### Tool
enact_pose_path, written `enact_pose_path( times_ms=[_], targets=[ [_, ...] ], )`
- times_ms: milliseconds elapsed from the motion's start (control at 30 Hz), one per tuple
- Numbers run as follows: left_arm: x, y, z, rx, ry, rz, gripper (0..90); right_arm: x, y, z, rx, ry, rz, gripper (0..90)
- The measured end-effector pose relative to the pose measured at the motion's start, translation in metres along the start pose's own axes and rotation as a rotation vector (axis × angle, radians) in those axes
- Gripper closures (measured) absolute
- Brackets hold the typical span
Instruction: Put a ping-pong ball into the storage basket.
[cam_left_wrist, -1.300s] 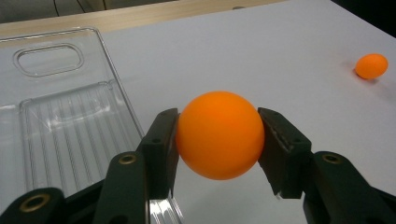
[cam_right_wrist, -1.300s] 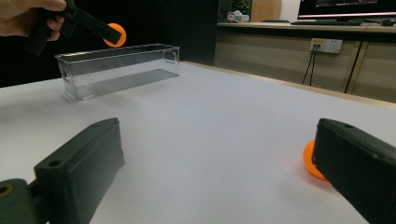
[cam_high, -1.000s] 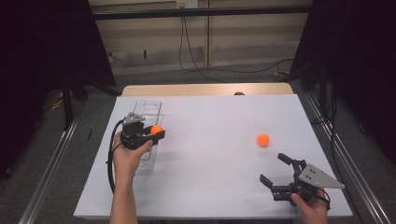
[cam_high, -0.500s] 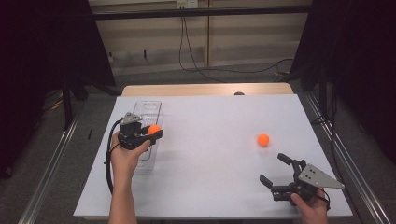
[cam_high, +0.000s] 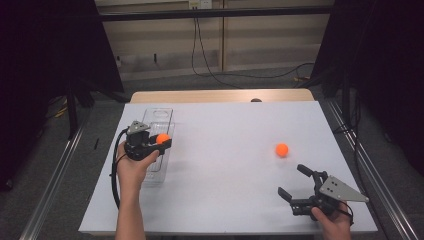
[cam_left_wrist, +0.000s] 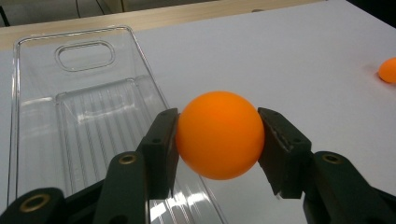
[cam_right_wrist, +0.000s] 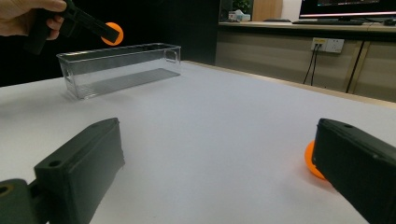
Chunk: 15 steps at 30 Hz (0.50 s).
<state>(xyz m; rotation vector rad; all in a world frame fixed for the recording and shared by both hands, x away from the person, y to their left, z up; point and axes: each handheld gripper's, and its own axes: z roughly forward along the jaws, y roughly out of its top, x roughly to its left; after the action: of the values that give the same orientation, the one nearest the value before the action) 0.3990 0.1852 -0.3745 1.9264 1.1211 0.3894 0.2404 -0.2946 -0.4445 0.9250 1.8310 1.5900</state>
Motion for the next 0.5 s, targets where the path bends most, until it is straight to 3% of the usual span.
enact_pose_path(
  times_ms=[500],
  targets=[
    [0.0045,-0.0020,-0.0024,-0.004,0.016,-0.011,50.8,0.0000,-0.0001,0.0000,0.001,0.001,-0.001,1.6]
  ],
)
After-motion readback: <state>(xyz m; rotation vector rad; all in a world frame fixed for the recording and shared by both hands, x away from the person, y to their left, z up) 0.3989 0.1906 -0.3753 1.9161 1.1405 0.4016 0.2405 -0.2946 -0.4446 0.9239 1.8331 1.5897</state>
